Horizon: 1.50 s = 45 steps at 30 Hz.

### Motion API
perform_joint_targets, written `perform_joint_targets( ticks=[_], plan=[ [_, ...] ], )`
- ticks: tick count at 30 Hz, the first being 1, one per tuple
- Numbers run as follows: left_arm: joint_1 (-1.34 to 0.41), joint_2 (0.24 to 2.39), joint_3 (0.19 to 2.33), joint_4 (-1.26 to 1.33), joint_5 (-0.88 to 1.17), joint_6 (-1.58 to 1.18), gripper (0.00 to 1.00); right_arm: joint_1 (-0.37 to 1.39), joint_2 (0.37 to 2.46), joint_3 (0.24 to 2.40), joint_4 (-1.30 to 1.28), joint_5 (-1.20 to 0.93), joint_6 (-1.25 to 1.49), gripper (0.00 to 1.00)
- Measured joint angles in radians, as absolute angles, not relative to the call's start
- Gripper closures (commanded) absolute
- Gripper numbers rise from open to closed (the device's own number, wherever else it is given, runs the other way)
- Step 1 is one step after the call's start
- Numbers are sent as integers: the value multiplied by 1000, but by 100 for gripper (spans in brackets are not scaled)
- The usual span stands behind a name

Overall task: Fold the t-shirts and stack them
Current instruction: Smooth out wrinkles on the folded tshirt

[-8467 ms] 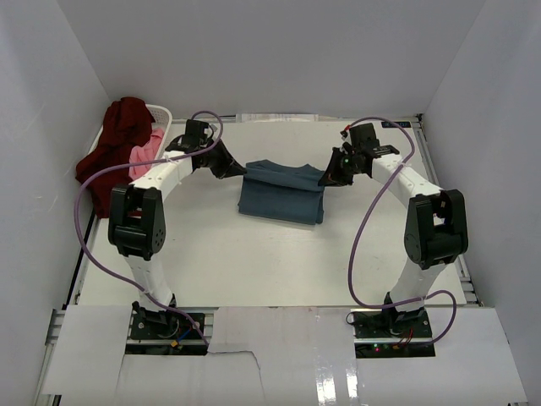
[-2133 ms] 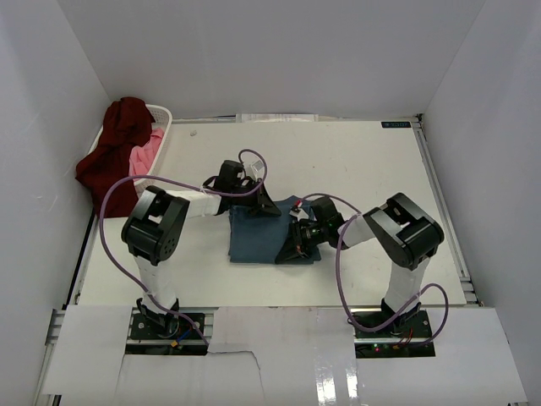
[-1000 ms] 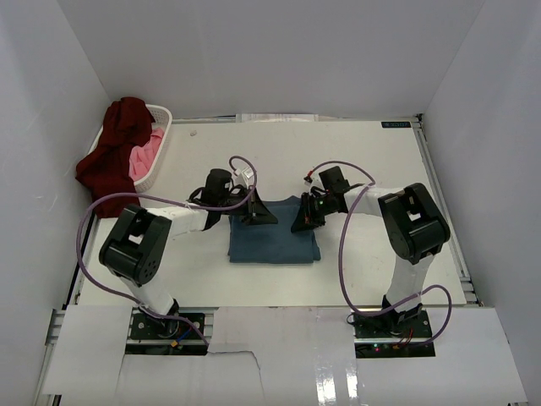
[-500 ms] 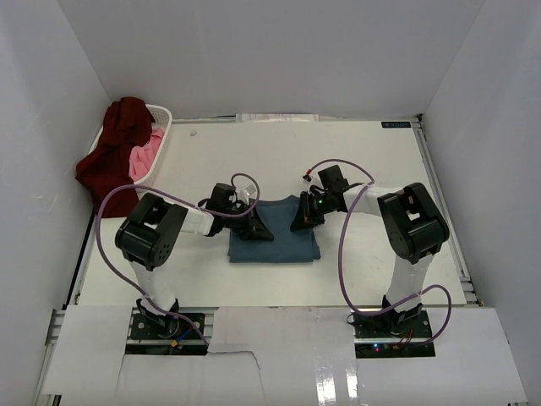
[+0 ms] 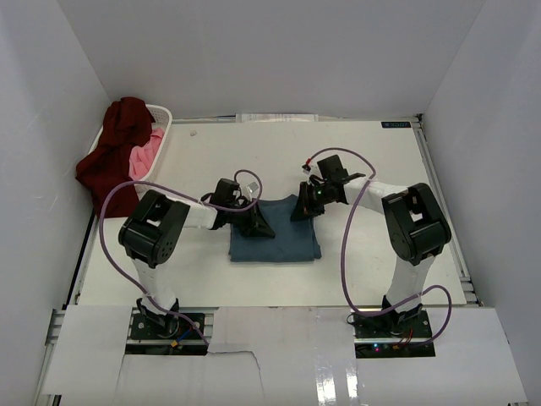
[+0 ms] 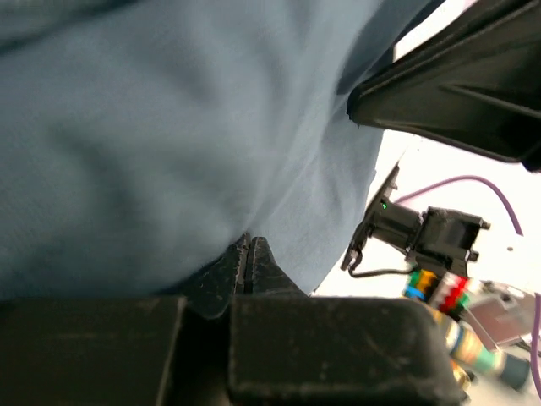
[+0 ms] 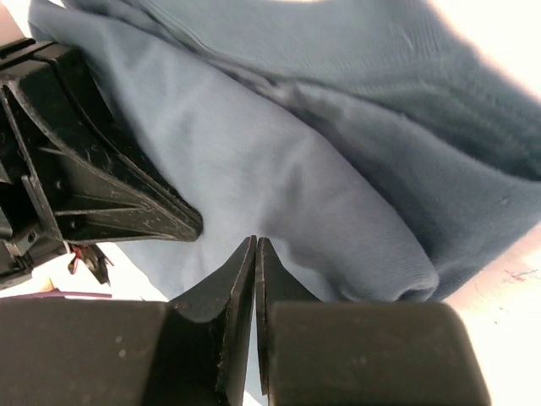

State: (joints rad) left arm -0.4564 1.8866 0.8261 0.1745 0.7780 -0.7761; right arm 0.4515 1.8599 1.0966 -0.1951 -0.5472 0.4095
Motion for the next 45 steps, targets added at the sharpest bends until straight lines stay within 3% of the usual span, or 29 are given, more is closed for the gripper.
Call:
perform_joint_targets(
  ticks=[3, 6, 9, 17, 20, 21, 23, 37, 45],
  plan=[
    [-460, 1827, 884, 70, 724, -751, 84, 451, 1852, 1145, -231, -545, 403, 88],
    [-459, 1723, 992, -70, 648, -721, 68, 451, 1842, 1202, -261, -544, 389, 77],
    [-453, 1619, 1091, -190, 558, -690, 67, 451, 1794, 1224, -284, -527, 376, 64],
    [-362, 1452, 1056, -410, 366, -647, 67, 496, 1677, 1298, -383, -494, 336, 61],
    [-281, 1419, 986, -473, 335, -643, 67, 581, 1712, 1356, -421, -464, 318, 65],
    [-256, 1408, 974, -494, 327, -639, 67, 616, 1727, 1370, -430, -451, 311, 81],
    [-193, 1378, 970, -536, 305, -625, 67, 688, 1768, 1396, -456, -420, 306, 92],
    [138, 1327, 1044, -619, 142, -551, 69, 853, 1934, 1425, -584, -179, 307, 92],
    [184, 1370, 1074, -598, 147, -572, 69, 838, 2011, 1428, -587, -112, 305, 92]
  ],
)
